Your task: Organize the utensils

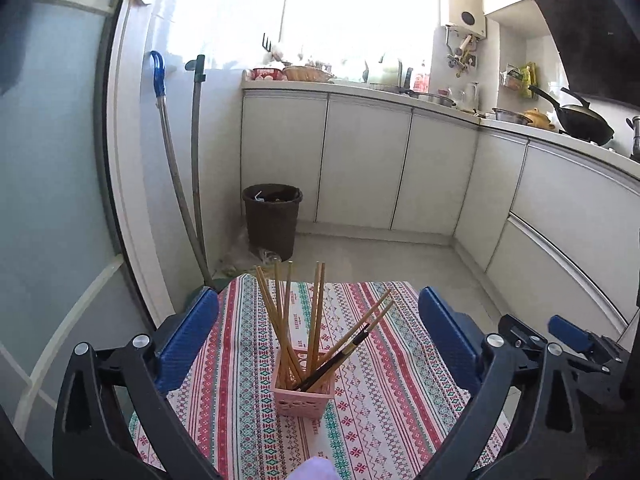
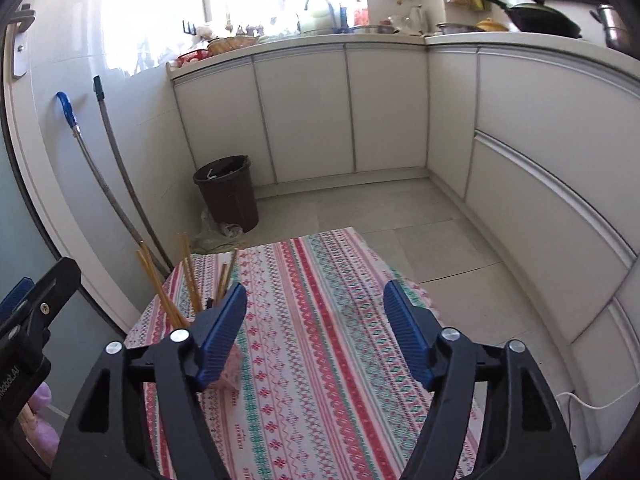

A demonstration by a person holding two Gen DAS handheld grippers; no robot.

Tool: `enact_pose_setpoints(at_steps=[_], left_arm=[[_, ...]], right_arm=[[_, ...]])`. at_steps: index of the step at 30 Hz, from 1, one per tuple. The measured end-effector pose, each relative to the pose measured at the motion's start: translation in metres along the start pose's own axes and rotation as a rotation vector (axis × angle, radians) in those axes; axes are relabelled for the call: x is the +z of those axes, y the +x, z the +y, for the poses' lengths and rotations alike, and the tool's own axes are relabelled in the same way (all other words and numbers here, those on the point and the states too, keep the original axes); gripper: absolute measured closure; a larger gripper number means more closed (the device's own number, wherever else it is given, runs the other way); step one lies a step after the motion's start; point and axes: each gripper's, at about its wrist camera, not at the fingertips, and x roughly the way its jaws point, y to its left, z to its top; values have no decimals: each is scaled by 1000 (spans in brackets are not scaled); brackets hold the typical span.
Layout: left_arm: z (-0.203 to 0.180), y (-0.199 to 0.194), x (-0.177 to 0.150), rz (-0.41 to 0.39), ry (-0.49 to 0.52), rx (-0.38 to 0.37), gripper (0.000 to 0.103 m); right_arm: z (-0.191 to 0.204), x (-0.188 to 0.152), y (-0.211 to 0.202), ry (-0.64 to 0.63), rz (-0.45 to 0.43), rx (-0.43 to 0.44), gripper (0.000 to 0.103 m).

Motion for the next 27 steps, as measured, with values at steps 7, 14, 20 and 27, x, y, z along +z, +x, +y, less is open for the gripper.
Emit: enact_pose_setpoints(at_steps=[7,14,20,27], left_arm=[[-31,-12,-12,-49,41,43,7],[-40,-22,-8,-29,-24,6,7],[-57,-20,-8,-14,14,-27,7],[-74,-13,-15,8,72,-4,7]], right_arm=[[-44,-2,-36,57,-86,-112,7],[-62,-3,-63,8,-242,-231,7],[-69,-2,-68,-2,-242,-239,7],[-75,-2,-60,28,-196,-212,7]])
